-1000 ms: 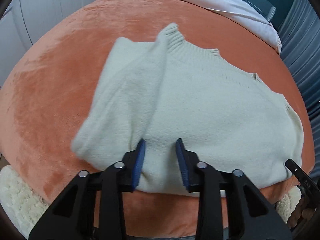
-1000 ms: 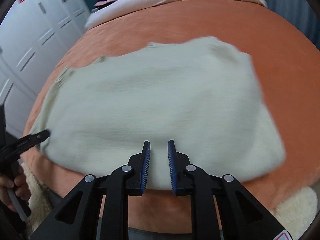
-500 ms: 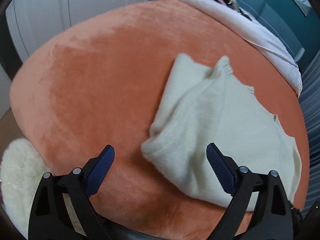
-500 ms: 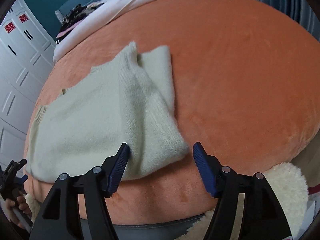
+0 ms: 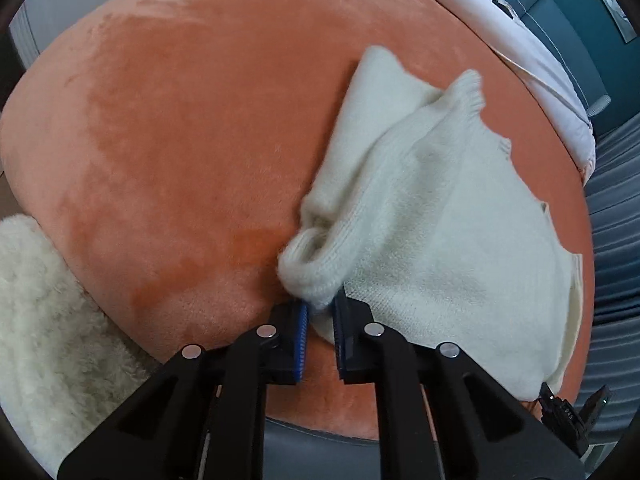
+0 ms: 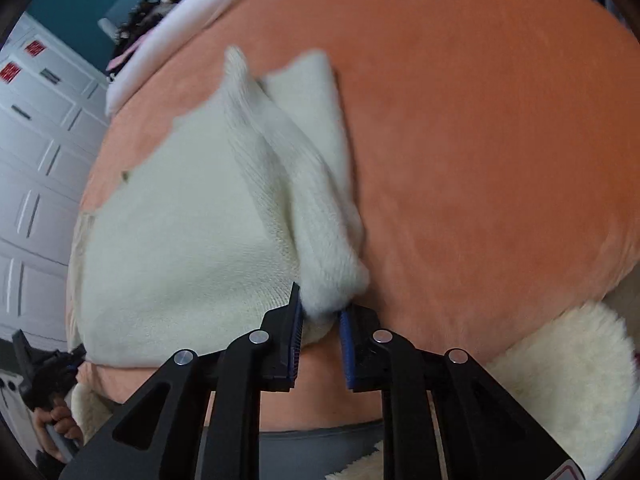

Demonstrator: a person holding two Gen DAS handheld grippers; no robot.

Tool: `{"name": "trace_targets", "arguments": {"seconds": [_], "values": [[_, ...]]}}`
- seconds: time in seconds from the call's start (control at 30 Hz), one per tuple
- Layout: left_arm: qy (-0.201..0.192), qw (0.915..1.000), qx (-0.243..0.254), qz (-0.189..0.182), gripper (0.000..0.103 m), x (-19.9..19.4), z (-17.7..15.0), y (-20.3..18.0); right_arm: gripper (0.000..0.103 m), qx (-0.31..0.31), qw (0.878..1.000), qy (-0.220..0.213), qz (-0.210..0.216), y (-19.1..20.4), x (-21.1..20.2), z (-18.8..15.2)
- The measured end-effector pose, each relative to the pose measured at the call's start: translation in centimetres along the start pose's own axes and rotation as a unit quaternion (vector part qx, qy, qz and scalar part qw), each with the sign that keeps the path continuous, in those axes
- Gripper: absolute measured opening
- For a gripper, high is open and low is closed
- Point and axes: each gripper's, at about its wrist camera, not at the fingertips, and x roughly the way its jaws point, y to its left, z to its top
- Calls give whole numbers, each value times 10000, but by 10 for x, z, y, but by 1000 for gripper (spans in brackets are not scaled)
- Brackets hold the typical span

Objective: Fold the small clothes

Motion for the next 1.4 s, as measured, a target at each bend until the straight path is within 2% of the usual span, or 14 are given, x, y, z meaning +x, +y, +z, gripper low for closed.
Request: {"name": "trace_targets", "arguments": {"seconds": [0.2,0.3,0.37,0.43,0.47,0.53,0.6,0.63,0.67,0.7,0.9,1.03,1.27,1.4], "values": [[-519,9968,608,38,22,-49,7,-34,40,-725,9935,-639,-595,32,-50,7],[-1004,9921,748,-96,50,-65,25,-57,64,-1037,9859,-1167,-603,43,-77,24],[-1301,9876,872,-92,53,-67,44,-75,64,-1103,9862,-1196,-320,50,-74,42],[-1372,9862,921,-90,84,-55,64,-89,64,-1110,9870,-1149,-182,60,-60,63],[-1305,9871,921,-69,87,-46,72,-90,64,-1092,9878,-1098,-183,63,-49,72],[-871,9927,826,107,85,-8,93,-92,64,-965,9909,-923,-155,75,-25,88],[-393,9962,773,15,60,21,106,-94,64,-817,9938,-723,-235,82,-3,99],[-158,9968,779,2,36,34,111,-95,63,-808,9943,-651,-255,86,6,102],[-25,9967,808,-24,11,40,113,-95,42,-881,9940,-597,-240,91,10,104],[33,9963,842,-160,8,40,115,-97,12,-1008,9930,-592,-154,97,8,105],[-496,9969,467,-398,7,16,125,-82,11,-856,9825,-1581,479,96,-50,115],[-202,9989,427,-64,9,60,121,-69,11,-349,9980,-405,-350,42,36,127],[-962,9867,1265,350,28,-3,92,-98,22,-786,9873,-1307,-449,70,-34,88],[-981,9794,1738,302,29,-20,45,-117,22,-1578,9802,-1105,-454,102,-47,35]]}}
